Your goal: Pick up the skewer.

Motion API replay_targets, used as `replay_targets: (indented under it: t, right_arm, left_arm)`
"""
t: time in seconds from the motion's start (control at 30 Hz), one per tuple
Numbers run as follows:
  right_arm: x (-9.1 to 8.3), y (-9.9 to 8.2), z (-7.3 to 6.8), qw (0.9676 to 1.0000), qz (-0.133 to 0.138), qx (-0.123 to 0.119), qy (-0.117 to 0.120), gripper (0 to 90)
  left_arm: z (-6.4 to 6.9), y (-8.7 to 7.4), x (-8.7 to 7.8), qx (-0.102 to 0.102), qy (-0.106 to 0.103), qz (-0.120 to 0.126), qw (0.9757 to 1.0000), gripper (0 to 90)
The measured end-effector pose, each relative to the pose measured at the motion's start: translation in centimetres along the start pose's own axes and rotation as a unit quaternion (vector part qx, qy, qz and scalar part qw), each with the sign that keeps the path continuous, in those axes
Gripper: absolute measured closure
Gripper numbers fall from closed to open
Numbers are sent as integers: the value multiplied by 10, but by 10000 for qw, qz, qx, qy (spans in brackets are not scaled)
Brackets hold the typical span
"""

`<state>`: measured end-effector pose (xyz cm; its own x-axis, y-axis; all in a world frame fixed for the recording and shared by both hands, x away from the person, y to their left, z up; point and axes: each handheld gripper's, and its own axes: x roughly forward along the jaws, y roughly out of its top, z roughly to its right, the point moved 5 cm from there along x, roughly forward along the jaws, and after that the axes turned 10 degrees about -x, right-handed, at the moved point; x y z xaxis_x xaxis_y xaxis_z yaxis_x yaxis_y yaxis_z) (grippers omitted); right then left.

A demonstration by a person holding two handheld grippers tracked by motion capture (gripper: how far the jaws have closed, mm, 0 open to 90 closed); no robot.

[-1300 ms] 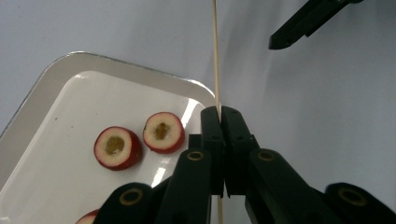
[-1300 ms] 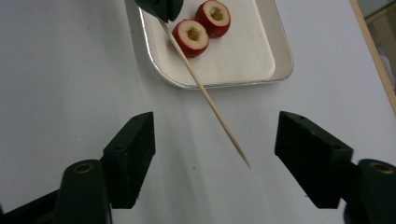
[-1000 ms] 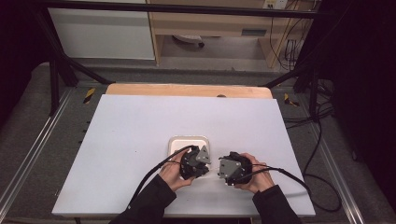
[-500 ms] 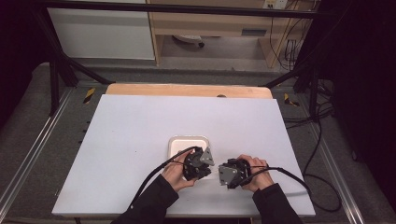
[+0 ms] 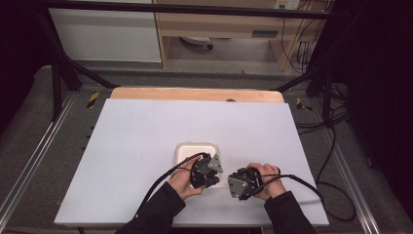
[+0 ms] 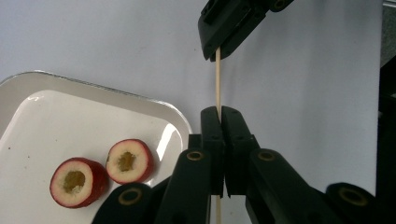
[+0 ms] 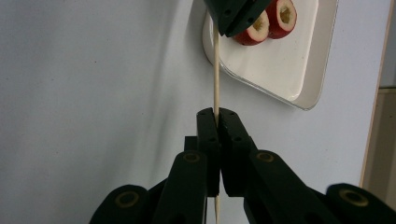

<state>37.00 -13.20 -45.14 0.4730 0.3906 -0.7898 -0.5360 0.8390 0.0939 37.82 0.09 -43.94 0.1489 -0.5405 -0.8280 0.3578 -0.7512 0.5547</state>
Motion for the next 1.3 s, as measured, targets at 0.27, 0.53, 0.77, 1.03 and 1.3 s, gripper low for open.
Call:
replay_targets:
  t: [0.27,0.53,0.77,1.03,1.3]
  right_arm:
    - [-2,4,2,9997,-137,-213,-13,891]
    - [-2,7,9,9983,-325,-467,-89,890]
    - [-3,13,13,9972,-426,-602,-84,890]
    - [-4,17,16,9963,-470,-716,-91,890]
    - [-6,20,18,9956,-491,-789,-104,888]
  left_arm:
    - [-4,-5,-8,-73,112,-315,9994,729]
    - [-7,-10,-7,-161,180,-694,9973,734]
    - [-5,-11,-1,-180,262,-942,9950,803]
    - [-4,-11,1,-130,361,-996,9943,879]
    - [-4,-12,1,-122,427,-1012,9939,884]
